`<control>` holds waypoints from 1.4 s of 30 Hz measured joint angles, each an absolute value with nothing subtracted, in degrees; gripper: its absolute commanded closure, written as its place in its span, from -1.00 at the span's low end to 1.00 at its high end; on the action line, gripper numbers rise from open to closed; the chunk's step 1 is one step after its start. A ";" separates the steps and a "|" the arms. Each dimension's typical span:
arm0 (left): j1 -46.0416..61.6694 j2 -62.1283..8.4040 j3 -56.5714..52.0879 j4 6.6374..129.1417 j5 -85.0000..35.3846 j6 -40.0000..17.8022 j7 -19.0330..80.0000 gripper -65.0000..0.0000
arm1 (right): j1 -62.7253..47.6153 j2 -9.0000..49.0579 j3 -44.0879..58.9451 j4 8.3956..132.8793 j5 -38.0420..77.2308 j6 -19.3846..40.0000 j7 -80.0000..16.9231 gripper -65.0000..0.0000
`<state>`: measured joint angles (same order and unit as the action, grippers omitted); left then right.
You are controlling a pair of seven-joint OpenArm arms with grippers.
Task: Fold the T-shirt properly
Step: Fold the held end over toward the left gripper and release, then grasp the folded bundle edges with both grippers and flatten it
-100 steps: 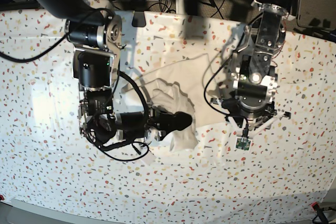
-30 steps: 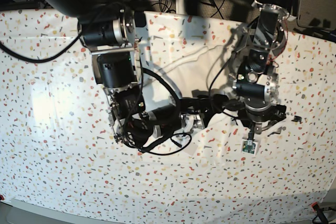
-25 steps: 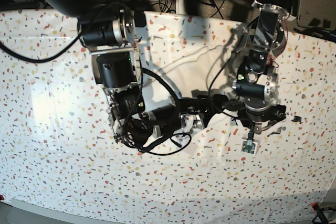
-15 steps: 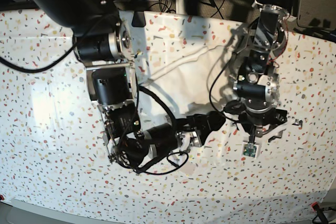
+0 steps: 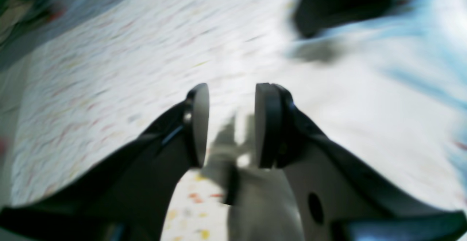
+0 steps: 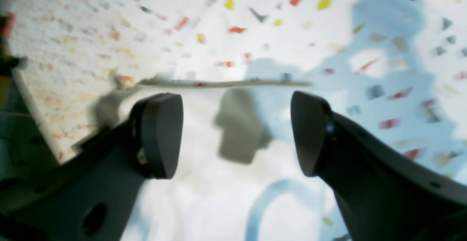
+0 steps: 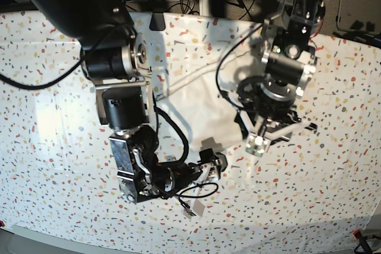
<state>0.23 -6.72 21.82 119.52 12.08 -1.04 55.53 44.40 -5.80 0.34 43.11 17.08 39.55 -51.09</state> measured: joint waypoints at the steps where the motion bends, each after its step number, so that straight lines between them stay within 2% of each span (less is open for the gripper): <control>1: 1.98 -6.81 23.00 121.25 11.00 -1.67 55.53 0.38 | 44.45 -5.63 0.36 43.11 16.12 39.55 -48.69 -0.40; 3: 5.50 -6.85 25.52 122.54 10.04 -2.28 55.92 0.38 | 44.93 -5.28 0.36 43.13 14.24 37.54 -45.93 -0.40; 8: 10.04 -6.85 31.64 122.89 7.22 -2.98 55.68 0.38 | 45.17 -5.28 0.43 43.11 7.84 37.52 -42.30 -0.40; 13: 11.90 -6.83 36.14 122.89 6.55 -3.05 55.88 0.38 | 45.21 -6.15 0.36 43.11 7.16 36.18 -41.78 -0.40; 18: 11.75 -9.13 36.05 122.39 6.52 -3.03 57.93 0.38 | 45.08 -5.41 0.38 43.11 4.43 35.57 -42.39 -0.40; 23: 11.88 -13.06 36.03 117.99 -0.67 1.80 53.89 0.38 | 43.40 -5.74 0.38 43.13 4.69 35.66 -42.17 -0.40; 31: 11.88 -13.50 36.05 114.10 -7.25 2.11 53.39 0.38 | 38.48 -5.72 0.38 43.11 4.45 35.62 -40.84 -0.40; 33: 11.90 -13.50 36.05 114.10 -9.08 -0.49 53.12 0.38 | 37.69 -5.69 0.38 43.11 4.62 35.59 -40.71 -0.40; 42: 11.07 -13.47 36.05 108.92 -2.59 -1.52 47.37 0.38 | 36.25 -3.16 0.36 43.11 7.29 35.83 -41.78 -0.40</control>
